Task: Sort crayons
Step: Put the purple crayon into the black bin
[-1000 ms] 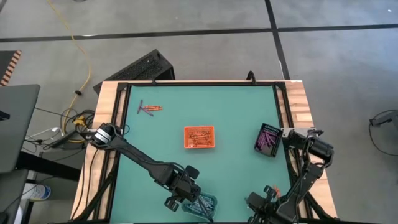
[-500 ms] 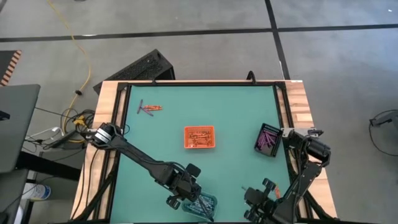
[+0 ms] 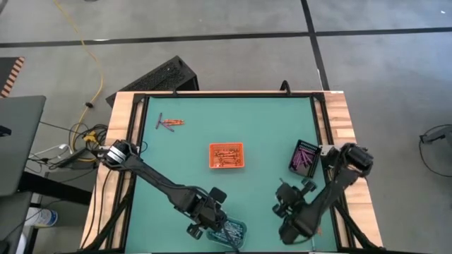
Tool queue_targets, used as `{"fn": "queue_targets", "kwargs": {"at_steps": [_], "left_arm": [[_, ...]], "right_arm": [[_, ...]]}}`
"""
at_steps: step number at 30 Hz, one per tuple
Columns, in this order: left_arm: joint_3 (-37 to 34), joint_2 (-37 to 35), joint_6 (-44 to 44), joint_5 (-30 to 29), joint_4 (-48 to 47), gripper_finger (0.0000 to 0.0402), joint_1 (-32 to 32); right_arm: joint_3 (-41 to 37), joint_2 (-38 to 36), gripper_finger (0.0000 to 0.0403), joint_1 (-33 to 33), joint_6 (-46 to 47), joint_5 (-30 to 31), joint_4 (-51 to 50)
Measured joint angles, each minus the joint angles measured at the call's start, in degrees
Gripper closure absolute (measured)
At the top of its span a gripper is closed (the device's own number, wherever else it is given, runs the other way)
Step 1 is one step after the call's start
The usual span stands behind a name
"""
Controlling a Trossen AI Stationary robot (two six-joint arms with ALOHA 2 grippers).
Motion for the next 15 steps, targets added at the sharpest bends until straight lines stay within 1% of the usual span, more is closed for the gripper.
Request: {"fn": "queue_targets", "kwargs": {"at_steps": [12, 15], "left_arm": [[0.0, 0.01, -1.49, 0.07, -2.89, 0.026, -0.87], [0.0, 0.01, -1.44, 0.07, -2.86, 0.026, -0.96]], "right_arm": [[-20.75, -14.64, 0.0403, -7.63, 13.62, -0.32, 1.62], [-25.68, -18.56, 0.0403, -8.92, 16.3, -0.91, 4.52]]}}
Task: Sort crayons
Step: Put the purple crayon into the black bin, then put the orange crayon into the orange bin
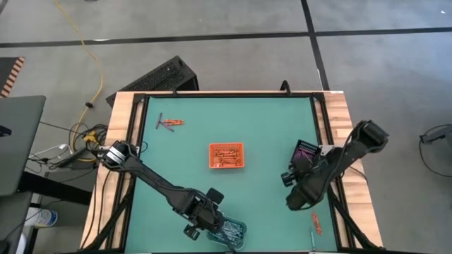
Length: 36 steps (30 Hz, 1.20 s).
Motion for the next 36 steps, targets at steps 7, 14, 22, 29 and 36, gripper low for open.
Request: {"fn": "queue_targets", "kwargs": {"at_steps": [7, 14, 22, 29, 36], "left_arm": [[0.0, 0.0, -0.04, 0.11, 0.02, 0.026, 0.0], [0.0, 0.0, -0.81, 0.19, -0.73, 0.026, -0.05], [0.0, 0.0, -0.83, 0.2, -1.09, 0.026, -0.15], [0.0, 0.0, -0.83, 0.19, -1.07, 0.026, -0.17], [0.0, 0.0, -0.36, -0.87, -1.03, 0.026, -0.17]], "right_arm": [[-8.25, -6.27, 0.0403, -3.83, 1.97, -2.12, 5.94], [-11.36, -6.84, 0.0393, -6.04, 2.01, -3.94, 7.04], [-12.09, -6.84, 0.0343, -6.03, 2.93, -5.39, 6.45], [-12.09, -6.84, 0.0298, -5.32, 2.9, -5.37, 6.37], [-11.79, -6.82, 0.0271, -3.29, 2.91, -5.32, 6.1]]}}
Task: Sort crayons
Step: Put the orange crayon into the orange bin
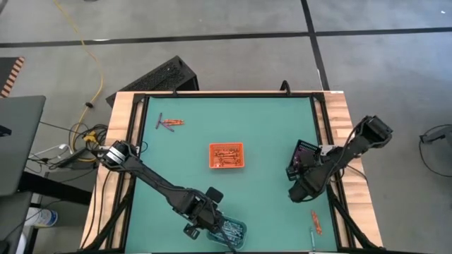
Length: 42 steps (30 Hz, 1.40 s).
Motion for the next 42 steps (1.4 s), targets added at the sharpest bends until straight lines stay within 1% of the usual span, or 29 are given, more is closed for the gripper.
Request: {"fn": "queue_targets", "kwargs": {"at_steps": [8, 13, 16, 19, 24, 27, 30, 32, 34, 38, 42], "left_arm": [[0.0, 0.0, 0.42, -0.49, 0.03, 0.026, 0.0], [0.0, 0.0, 0.42, -0.48, 0.02, 0.026, 0.0], [0.0, 0.0, 0.38, -0.47, 0.0, 0.026, 0.0], [0.0, 0.0, 0.38, -0.47, -0.02, 0.026, 0.0], [0.0, 0.0, 0.36, -0.47, 0.0, 0.026, 0.0], [0.0, 0.0, 0.29, -0.45, 0.03, 0.026, 0.0], [0.0, 0.0, 0.22, -0.44, 0.11, 0.026, 0.0], [0.0, 0.0, 0.21, -0.44, 0.11, 0.026, 0.0], [0.0, 0.0, 0.21, -0.44, 0.11, 0.026, 0.0], [0.0, 0.0, 0.21, -0.44, 0.11, 0.026, 0.0], [0.02, 0.0, 0.35, -0.44, 0.13, 0.026, 0.02]], "right_arm": [[5.13, 0.0, 0.0267, 3.56, -0.96, 0.25, -3.12], [10.1, 0.0, 0.0268, 8.41, -2.36, 0.24, -2.93], [12.81, 0.0, 0.0268, 12.41, -3.63, -0.26, -0.03], [14.65, 0.0, 0.0268, 16.48, -4.03, -3.76, 4.14], [15.07, 0.41, 0.0268, 22.29, -3.27, -13.75, 13.27], [15.07, 2.32, 0.0268, 25.28, -0.86, -18.87, 16.35], [15.07, 5.17, 0.0269, 27.09, -0.44, -24.96, 18.34], [15.06, 7.18, 0.0269, 27.88, -0.44, -27.91, 20.23], [15.05, 8.85, 0.0269, 28.18, -0.95, -29.01, 22.42], [15.05, 11.76, 0.0269, 27.7, -3.53, -28.76, 26.4], [15.07, 14.18, 0.0269, 26.21, -5.66, -31.51, 27.02]]}}
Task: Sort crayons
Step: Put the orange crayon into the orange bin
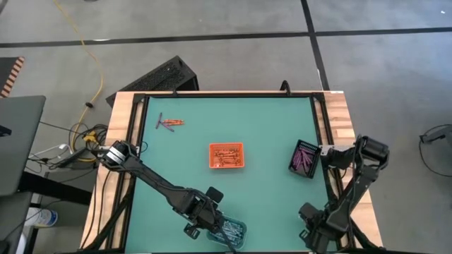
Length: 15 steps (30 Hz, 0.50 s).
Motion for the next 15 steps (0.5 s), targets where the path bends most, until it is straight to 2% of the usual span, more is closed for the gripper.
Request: {"fn": "queue_targets", "kwargs": {"at_steps": [5, 15], "left_arm": [[0.0, 0.0, -0.06, 0.02, -0.01, 0.026, 0.0], [0.0, 0.0, -0.02, 0.02, -0.05, 0.026, 0.0]], "right_arm": [[-0.02, 1.0, 0.0269, -1.07, -2.31, -3.01, -0.73], [-0.02, 0.92, 0.0269, -0.98, -1.96, -1.7, 1.87]]}}
